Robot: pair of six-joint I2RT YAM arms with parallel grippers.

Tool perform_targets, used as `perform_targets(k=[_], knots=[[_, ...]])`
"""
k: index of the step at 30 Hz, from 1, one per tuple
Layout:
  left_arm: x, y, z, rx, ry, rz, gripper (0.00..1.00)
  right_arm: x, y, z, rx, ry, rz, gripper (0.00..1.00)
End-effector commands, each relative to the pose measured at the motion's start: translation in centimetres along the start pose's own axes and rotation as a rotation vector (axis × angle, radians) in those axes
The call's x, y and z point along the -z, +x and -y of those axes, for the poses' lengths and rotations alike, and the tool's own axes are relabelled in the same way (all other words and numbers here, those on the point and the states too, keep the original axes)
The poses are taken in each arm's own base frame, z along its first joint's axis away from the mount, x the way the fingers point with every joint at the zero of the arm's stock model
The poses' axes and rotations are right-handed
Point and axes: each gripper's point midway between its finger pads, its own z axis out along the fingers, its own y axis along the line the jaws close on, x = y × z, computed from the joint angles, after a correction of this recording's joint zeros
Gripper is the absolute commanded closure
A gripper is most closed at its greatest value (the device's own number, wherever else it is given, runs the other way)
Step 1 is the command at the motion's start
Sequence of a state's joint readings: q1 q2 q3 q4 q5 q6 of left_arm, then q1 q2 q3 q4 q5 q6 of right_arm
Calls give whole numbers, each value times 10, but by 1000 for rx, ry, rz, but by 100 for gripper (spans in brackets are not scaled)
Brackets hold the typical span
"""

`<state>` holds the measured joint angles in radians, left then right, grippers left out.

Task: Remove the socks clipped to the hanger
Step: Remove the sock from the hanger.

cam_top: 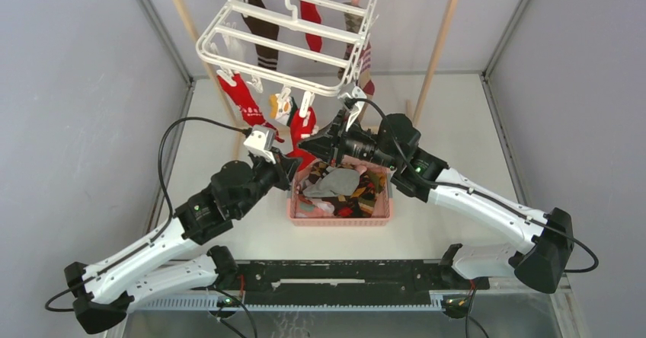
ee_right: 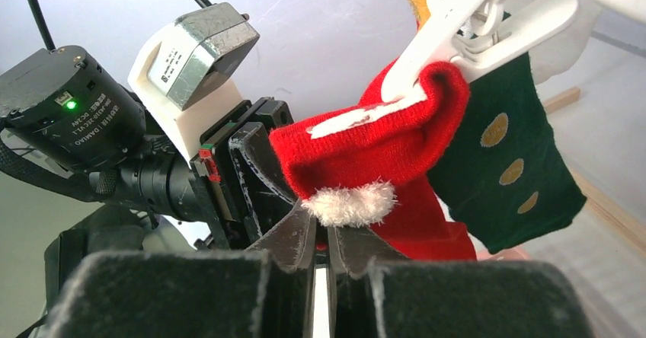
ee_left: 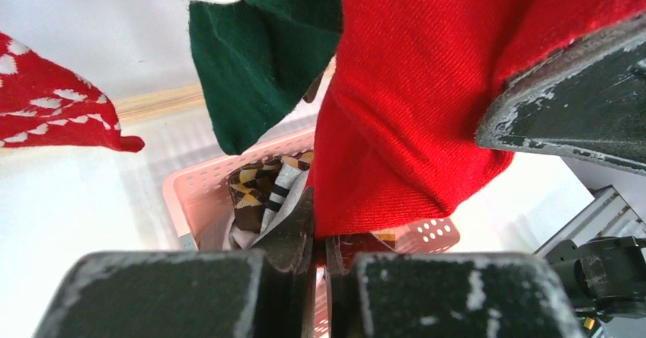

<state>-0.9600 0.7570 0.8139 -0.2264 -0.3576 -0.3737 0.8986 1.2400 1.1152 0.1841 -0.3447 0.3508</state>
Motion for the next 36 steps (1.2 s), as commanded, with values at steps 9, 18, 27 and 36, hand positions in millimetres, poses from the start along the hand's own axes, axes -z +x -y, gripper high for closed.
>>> perform_targets(k=[9, 18, 27, 36], knots=[[4, -25, 4, 5, 19, 95, 95, -2, -8, 3, -5, 24, 49, 84], [6, -26, -13, 12, -75, 101, 97, 3, -10, 19, 5, 88, 56, 62], [4, -28, -27, 11, -160, 84, 97, 21, -34, 32, 29, 124, 172, 43], [0, -29, -35, 29, -168, 74, 96, 38, -65, 43, 49, 100, 320, 41]])
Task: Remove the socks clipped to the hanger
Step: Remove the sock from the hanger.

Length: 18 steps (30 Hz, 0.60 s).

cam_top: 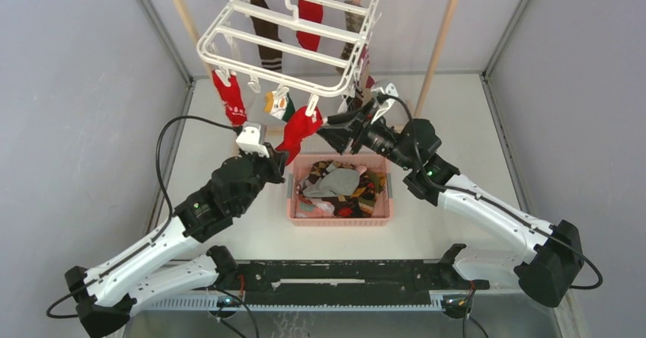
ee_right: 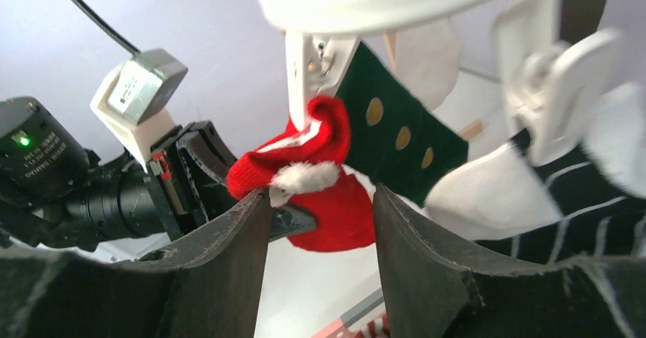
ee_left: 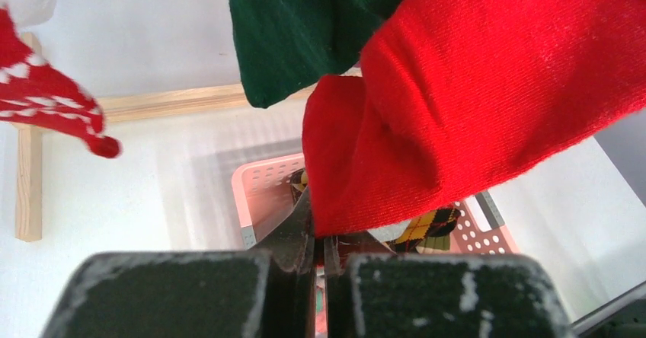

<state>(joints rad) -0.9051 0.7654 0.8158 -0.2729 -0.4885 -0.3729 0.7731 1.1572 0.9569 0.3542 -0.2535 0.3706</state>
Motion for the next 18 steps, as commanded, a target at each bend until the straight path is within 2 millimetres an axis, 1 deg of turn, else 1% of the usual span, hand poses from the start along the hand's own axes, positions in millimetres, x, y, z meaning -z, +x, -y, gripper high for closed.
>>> perform_targets(k=[1, 5, 9, 18], knots=[[2, -27, 6, 48, 27, 50, 96, 3, -48, -10, 8, -77, 165, 41], [-2, -25, 6, 45, 31, 39, 96, -2, -58, -11, -17, -158, 201, 40], [-4, -21, 4, 44, 30, 25, 96, -6, -63, -8, -42, -211, 228, 39], [-10, -14, 5, 44, 48, -2, 96, -19, -63, -6, -59, -251, 243, 38]])
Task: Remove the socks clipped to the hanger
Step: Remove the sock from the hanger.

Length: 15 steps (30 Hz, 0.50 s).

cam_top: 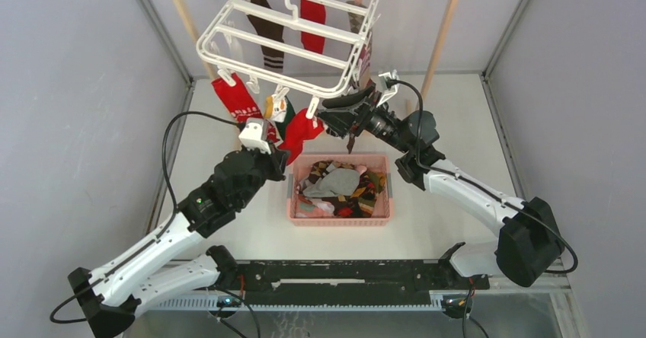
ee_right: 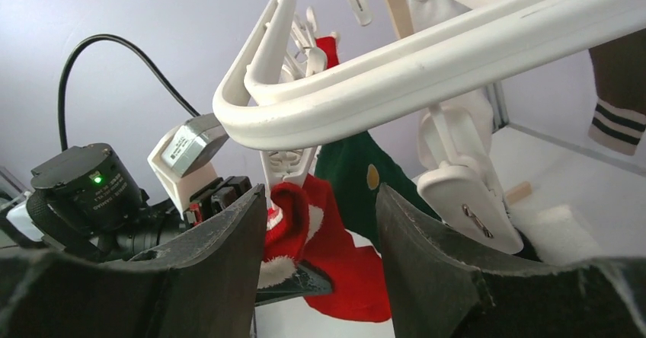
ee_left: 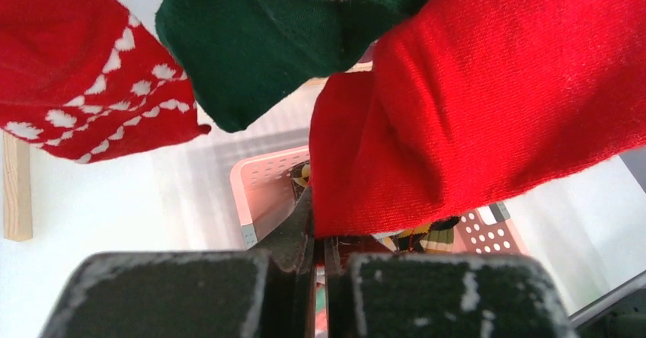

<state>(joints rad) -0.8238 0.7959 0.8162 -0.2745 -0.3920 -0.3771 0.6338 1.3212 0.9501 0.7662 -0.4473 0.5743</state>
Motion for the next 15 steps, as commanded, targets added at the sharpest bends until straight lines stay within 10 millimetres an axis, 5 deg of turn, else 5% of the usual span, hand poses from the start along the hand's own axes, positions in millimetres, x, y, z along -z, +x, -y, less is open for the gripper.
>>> perform_targets(k=[1, 15], knots=[[1, -20, 13, 35, 48, 37, 96, -8, -28, -25, 22, -100, 82, 37], [-7, -13, 15, 32, 60, 13, 96, -22, -31, -31, 9, -133, 96, 36]])
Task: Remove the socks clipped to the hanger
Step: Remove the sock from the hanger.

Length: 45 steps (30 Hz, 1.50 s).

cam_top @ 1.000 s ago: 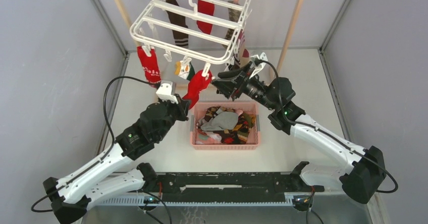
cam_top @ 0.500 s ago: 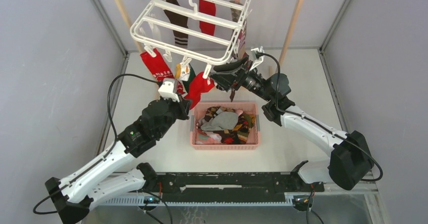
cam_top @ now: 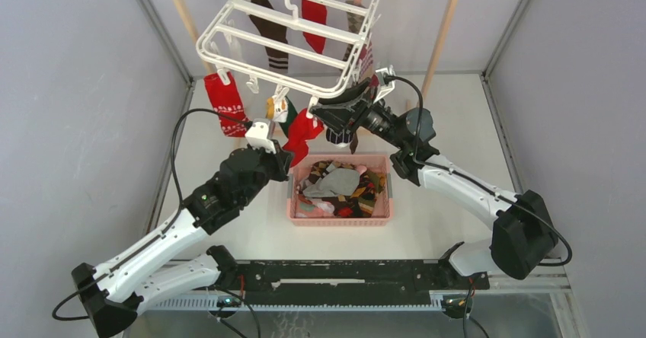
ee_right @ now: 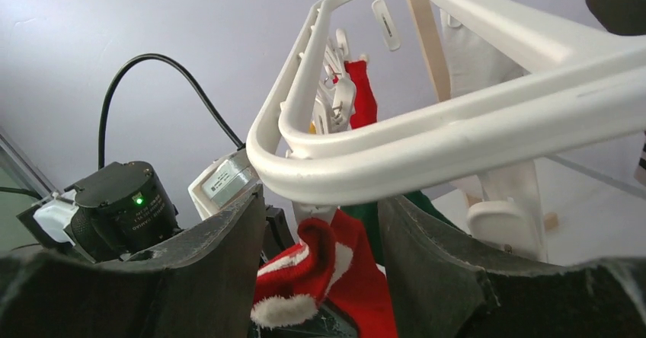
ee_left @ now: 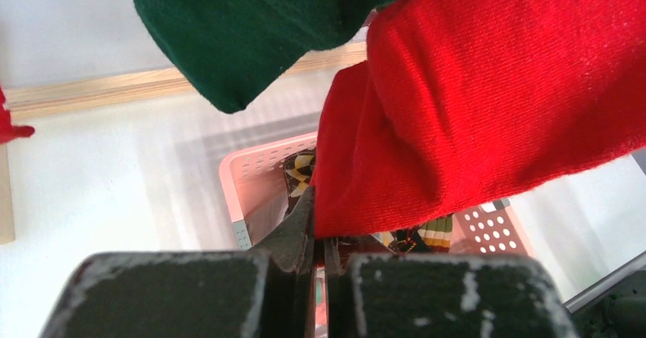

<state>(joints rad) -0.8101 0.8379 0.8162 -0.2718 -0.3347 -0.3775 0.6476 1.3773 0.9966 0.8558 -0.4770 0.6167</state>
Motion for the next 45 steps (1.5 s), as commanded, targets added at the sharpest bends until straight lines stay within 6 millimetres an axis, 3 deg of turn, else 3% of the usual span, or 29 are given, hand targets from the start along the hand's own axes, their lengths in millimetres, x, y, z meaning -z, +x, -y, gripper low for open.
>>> perform_targets(k=[1, 15, 20, 29, 35, 45], knots=[[3, -26, 10, 42, 35, 64, 96, -11, -23, -17, 23, -53, 65, 36], [4, -26, 10, 44, 43, 65, 97, -19, -34, -12, 53, -16, 100, 36], [4, -25, 11, 45, 45, 65, 97, -20, -38, -13, 57, -23, 103, 40], [4, -25, 11, 46, 49, 62, 97, -21, -36, -14, 56, -28, 96, 65], [5, -24, 11, 49, 52, 62, 97, -21, -36, -10, 52, -10, 94, 92], [11, -12, 12, 74, 76, 38, 99, -21, -33, -1, 47, 28, 90, 94]])
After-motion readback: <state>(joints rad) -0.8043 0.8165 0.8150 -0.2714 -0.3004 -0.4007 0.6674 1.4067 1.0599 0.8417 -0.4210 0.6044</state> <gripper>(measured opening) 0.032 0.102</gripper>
